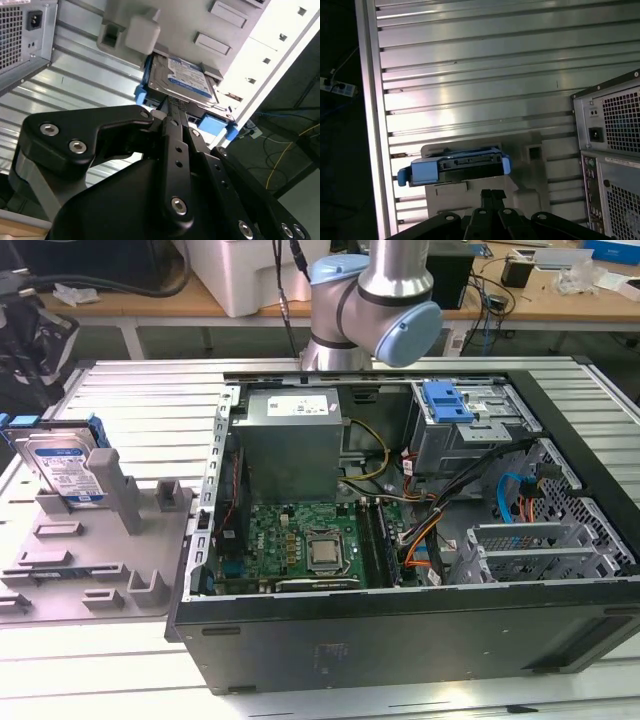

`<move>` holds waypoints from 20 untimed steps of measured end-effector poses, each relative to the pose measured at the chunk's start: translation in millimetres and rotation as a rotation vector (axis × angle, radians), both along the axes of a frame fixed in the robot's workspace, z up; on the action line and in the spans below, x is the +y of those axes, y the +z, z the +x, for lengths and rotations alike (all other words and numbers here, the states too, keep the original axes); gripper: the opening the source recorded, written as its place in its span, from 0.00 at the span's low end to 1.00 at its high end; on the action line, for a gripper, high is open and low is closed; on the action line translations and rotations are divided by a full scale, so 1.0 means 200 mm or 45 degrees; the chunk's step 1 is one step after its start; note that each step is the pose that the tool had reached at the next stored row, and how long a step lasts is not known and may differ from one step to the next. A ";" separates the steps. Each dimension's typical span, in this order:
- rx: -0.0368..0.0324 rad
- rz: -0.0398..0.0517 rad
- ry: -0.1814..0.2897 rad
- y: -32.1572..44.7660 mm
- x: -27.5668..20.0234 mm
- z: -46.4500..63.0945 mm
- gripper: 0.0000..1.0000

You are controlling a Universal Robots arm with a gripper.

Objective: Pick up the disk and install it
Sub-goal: 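Reach for the disk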

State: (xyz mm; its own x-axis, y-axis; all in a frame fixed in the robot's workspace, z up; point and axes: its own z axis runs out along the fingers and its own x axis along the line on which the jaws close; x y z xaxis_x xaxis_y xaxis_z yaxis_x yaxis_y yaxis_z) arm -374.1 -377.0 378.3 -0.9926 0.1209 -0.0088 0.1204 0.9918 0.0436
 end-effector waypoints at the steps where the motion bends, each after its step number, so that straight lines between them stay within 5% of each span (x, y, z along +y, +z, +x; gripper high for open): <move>1: 0.0000 0.000 -0.001 -0.002 0.006 -0.02 0.11; 11: -0.0001 0.000 -0.003 -0.014 0.085 -0.19 0.11; 20: 0.0001 -0.001 -0.003 -0.014 0.085 -0.19 0.11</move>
